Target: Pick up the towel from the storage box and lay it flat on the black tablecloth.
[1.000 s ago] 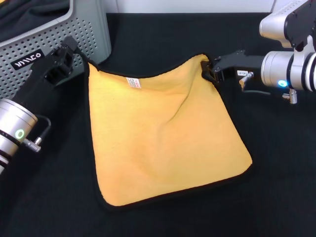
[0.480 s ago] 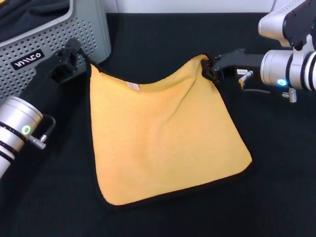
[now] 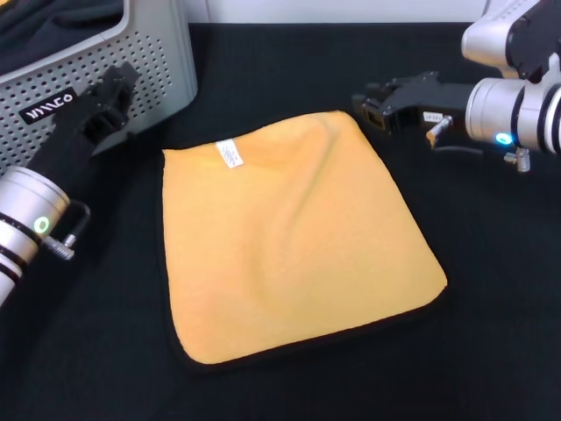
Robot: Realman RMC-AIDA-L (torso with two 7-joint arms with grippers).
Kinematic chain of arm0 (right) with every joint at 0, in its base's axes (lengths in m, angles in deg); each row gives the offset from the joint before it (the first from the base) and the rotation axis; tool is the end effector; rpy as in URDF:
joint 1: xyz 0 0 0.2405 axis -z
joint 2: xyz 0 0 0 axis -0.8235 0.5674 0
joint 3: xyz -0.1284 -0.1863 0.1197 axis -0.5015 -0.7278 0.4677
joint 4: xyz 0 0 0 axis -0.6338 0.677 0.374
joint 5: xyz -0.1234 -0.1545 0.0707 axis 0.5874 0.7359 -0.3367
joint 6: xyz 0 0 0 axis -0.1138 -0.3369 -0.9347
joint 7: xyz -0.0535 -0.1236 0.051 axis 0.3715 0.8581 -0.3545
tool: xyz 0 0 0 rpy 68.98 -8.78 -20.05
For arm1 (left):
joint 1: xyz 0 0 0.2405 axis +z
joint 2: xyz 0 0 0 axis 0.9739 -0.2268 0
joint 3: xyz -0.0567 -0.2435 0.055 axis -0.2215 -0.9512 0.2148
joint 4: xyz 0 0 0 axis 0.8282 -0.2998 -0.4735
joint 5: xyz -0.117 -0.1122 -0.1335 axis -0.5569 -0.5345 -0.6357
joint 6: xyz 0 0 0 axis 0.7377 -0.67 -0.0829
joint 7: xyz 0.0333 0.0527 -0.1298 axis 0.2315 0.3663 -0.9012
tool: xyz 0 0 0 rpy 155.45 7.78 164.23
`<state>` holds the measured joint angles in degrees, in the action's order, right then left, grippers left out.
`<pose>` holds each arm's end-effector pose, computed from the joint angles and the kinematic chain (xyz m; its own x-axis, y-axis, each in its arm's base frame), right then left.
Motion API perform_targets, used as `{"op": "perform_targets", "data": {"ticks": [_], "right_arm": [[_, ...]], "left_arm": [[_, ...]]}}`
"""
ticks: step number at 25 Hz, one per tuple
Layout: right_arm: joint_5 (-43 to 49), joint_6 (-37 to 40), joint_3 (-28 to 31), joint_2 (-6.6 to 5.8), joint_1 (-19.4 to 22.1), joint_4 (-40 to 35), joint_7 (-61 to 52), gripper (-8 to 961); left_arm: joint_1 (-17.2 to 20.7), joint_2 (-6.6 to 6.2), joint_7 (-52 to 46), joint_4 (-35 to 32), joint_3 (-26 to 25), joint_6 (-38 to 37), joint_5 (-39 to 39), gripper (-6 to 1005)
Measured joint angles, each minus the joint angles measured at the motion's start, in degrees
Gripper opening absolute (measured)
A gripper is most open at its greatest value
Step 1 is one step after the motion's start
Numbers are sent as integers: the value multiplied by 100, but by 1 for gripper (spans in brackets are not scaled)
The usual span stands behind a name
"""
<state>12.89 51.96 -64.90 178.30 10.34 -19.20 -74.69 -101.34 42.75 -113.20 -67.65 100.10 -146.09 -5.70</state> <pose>0.1840 0.4347 -0.0681 0.8582 -0.3042 -0.4135 -0.4828 -0.7519 -0.4490 -0.3188 0.3261 -0.0158 0.2558 0.1322 0.9576 0.9272 -0.3138 -0.2044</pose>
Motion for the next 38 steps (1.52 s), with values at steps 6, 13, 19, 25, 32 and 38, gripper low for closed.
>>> {"op": "perform_targets", "data": {"ticks": [6,13,19,25,32,38], "right_arm": [[43,-80,10,-13,503,-686,75,250],[55,-25,-4,-34,1277,-1687,494,532],[69,1124,320,-113,1863,-2300,634,747],[318,3954,1371,-341,1954,-2234,557,833],[667,6327,1814,-510,1812,-2298,427,832],[872,6892,1835,-507,1609,-2712,39,833]], "left_arm": [[161,-11,136,-39,2,-54,-80,290],[509,-41,354,-48,16,-599,-34,555],[831,-314,336,-57,65,-1462,803,684],[862,-674,117,-305,76,-2789,2494,883],[844,-776,-869,-1825,80,-3827,4123,893],[659,-688,-1333,-2875,78,-3942,4634,893]]}}
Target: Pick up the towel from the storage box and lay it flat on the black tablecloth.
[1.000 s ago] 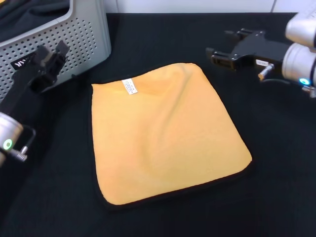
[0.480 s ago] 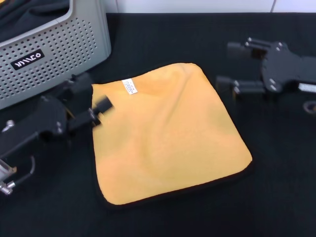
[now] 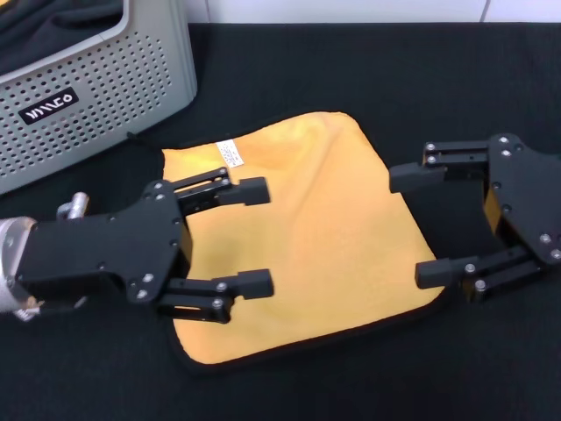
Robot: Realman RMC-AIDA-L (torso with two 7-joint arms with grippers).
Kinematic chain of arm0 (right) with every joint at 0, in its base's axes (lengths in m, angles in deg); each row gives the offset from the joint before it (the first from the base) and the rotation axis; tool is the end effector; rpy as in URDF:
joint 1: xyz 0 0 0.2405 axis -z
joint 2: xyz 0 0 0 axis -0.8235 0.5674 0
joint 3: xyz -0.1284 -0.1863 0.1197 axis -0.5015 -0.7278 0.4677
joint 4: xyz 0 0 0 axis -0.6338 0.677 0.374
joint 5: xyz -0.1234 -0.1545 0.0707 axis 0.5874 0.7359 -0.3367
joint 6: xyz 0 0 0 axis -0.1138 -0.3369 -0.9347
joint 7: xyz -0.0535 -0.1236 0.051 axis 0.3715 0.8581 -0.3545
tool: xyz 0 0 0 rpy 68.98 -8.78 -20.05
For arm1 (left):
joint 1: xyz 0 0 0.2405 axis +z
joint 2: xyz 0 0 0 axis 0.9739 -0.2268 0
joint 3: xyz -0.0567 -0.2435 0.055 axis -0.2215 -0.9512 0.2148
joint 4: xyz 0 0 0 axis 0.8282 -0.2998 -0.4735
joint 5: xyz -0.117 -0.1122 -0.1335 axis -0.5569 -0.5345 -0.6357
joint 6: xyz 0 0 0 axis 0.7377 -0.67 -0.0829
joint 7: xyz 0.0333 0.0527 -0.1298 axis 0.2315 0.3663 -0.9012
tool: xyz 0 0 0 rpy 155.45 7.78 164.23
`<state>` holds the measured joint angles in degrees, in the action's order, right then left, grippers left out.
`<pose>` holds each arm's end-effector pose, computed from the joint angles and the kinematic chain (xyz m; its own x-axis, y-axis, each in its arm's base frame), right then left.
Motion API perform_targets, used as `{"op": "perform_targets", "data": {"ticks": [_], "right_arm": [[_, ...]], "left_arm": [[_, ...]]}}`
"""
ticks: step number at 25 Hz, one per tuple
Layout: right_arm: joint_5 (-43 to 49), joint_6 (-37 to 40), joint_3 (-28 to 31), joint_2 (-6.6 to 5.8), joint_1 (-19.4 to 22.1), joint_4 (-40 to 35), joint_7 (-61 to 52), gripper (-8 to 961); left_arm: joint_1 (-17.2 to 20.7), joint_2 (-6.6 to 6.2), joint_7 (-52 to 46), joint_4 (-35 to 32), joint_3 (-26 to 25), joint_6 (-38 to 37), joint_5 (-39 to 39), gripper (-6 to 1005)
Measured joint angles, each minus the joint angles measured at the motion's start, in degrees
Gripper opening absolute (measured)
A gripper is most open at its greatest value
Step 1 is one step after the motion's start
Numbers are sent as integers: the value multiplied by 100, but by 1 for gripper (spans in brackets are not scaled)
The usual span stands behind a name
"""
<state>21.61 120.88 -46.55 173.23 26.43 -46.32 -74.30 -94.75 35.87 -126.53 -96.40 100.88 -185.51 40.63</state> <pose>0.1570 0.3000 0.0436 0.7886 0.0241 -0.6144 0.1155 -0.9873 0.1095 -0.2349 0.2457 0.0205 0.5867 0.1166 0.8014 0.1220 -0.9910 0.0549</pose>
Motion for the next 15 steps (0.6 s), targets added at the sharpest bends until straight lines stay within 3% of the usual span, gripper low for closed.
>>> {"op": "perform_targets", "data": {"ticks": [3,10,15], "right_arm": [[289,-59,18,112,-23,-524,-283,833],[642,-91,227,321,-94,-762,-427,833],[690,-118,253,349,-184,-771,-430,833]], "left_arm": [[-195,38,-34,-255,-9,-6,67,893],[-491,56,-177,-288,-6,-11,85,893],[-594,57,-366,-358,-21,-12,94,893]]}}
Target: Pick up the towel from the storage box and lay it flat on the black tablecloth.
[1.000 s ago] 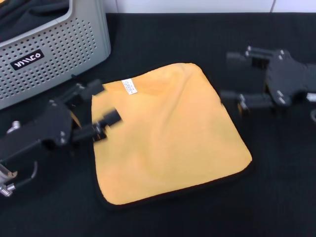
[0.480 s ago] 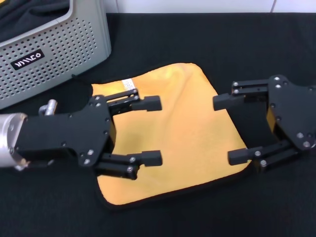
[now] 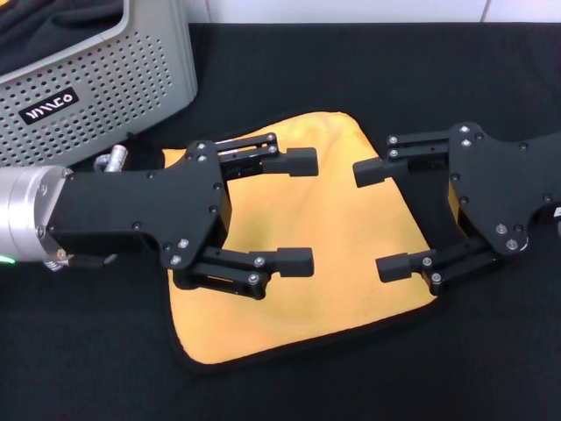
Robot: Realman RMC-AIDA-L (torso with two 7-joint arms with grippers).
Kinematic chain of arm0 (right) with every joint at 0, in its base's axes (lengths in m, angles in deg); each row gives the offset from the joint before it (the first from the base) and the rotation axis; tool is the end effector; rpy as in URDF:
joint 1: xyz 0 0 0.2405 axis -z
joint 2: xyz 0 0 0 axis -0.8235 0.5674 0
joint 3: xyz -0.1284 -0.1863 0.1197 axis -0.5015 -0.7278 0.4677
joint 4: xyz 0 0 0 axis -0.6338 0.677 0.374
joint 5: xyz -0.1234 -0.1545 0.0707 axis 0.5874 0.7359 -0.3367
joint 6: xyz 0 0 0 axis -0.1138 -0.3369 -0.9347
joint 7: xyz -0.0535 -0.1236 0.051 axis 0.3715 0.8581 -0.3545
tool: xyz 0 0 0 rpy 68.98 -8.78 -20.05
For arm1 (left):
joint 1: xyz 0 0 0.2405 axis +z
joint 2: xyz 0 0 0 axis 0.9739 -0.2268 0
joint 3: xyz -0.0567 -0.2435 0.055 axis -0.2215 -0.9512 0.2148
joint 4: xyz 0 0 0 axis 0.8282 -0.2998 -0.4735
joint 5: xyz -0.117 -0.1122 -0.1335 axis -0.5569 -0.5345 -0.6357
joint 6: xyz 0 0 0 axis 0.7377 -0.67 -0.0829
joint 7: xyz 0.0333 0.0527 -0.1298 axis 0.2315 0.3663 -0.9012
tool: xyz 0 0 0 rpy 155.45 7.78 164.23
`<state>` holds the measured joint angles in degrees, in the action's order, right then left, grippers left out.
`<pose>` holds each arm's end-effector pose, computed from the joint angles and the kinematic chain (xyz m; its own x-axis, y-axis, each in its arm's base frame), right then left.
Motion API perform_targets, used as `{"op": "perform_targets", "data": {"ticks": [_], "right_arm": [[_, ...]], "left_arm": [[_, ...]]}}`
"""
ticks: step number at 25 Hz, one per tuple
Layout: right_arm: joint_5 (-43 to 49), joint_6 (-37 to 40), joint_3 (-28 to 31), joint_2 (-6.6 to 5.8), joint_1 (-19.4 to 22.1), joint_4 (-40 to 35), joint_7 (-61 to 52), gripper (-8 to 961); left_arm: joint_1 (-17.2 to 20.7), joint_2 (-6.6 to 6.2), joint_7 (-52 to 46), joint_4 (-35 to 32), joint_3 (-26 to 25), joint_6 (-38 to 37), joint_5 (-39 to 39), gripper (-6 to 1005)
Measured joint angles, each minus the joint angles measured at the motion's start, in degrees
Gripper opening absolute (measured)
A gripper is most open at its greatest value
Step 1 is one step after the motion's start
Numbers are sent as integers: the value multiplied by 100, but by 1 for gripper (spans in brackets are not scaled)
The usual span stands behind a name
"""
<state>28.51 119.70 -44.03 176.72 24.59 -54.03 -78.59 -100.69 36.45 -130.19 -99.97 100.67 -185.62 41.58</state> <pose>0.1312 0.3049 0.0357 0.8293 0.0842 -0.5525 0.1588 -0.9833 0.0886 -0.1990 0.2698 0.0216 0.6072 0.0697 0.7915 0.0017 -0.9963 0.0864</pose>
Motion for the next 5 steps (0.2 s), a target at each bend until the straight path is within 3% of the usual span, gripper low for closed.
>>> {"op": "perform_targets", "data": {"ticks": [5], "right_arm": [[1,-9,-2,0,-55,-10,-4,833]], "left_arm": [[-16,29,-380,-285,-72,48,150,893]]}}
